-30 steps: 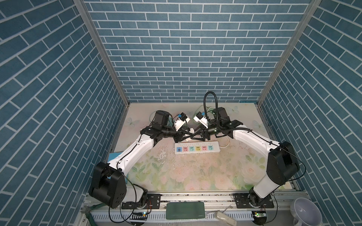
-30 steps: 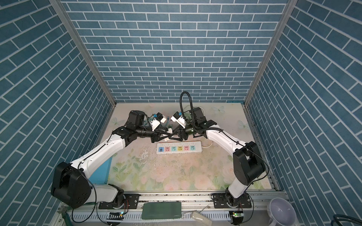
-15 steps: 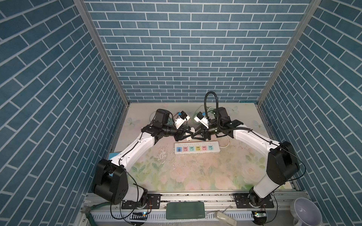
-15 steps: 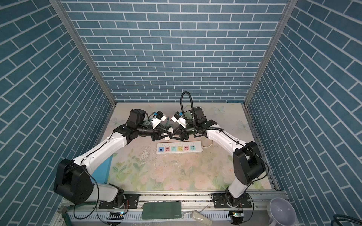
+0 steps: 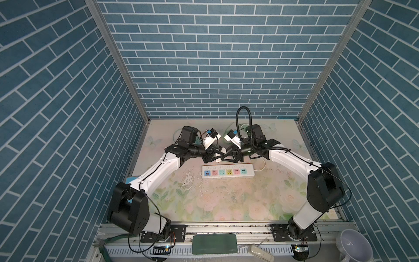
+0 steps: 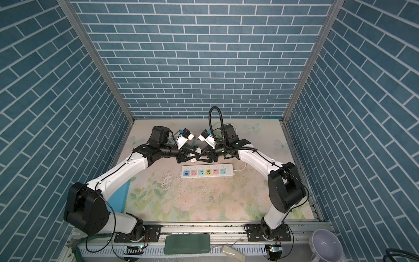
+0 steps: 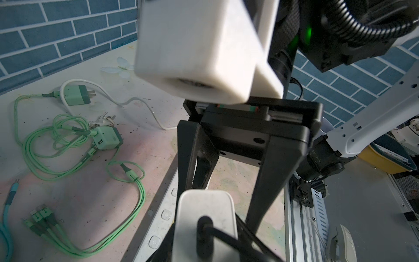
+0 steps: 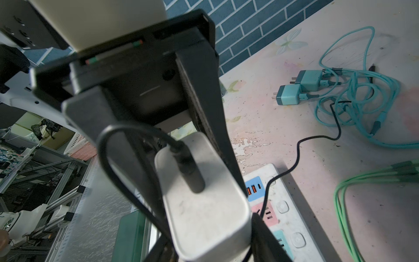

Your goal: Insert the plug

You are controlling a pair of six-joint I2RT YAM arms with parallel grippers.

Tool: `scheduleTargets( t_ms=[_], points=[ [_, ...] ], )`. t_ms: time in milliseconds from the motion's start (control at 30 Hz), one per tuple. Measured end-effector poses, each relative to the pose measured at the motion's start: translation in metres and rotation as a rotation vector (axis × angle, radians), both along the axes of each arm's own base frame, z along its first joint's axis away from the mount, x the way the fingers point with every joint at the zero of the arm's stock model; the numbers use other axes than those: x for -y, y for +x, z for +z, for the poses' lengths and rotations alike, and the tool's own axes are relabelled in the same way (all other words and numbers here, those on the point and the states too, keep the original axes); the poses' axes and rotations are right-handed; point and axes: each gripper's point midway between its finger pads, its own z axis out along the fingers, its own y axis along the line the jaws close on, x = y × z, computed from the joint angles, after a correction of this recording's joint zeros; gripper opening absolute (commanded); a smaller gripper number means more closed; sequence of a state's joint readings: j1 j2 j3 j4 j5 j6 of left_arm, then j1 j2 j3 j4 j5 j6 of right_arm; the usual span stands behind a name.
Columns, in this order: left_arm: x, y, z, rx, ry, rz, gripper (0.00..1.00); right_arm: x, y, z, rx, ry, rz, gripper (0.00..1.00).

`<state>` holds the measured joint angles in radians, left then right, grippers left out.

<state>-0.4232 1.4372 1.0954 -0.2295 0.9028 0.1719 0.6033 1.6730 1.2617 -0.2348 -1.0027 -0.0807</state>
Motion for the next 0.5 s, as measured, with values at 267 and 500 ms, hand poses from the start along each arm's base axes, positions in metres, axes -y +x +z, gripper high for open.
scheduleTargets(
  t_ms=[267, 500],
  points=[
    [-0.001, 0.002, 0.0, -0.003, 0.002, 0.014, 0.35, 0.0, 0.002, -0.003, 0.034, -0.002, 0.004, 0.27],
    [0.0, 0.013, 0.003, 0.071, 0.018, 0.048, 0.57, -0.005, 0.001, -0.004, -0.007, -0.017, -0.02, 0.18]
  ],
)
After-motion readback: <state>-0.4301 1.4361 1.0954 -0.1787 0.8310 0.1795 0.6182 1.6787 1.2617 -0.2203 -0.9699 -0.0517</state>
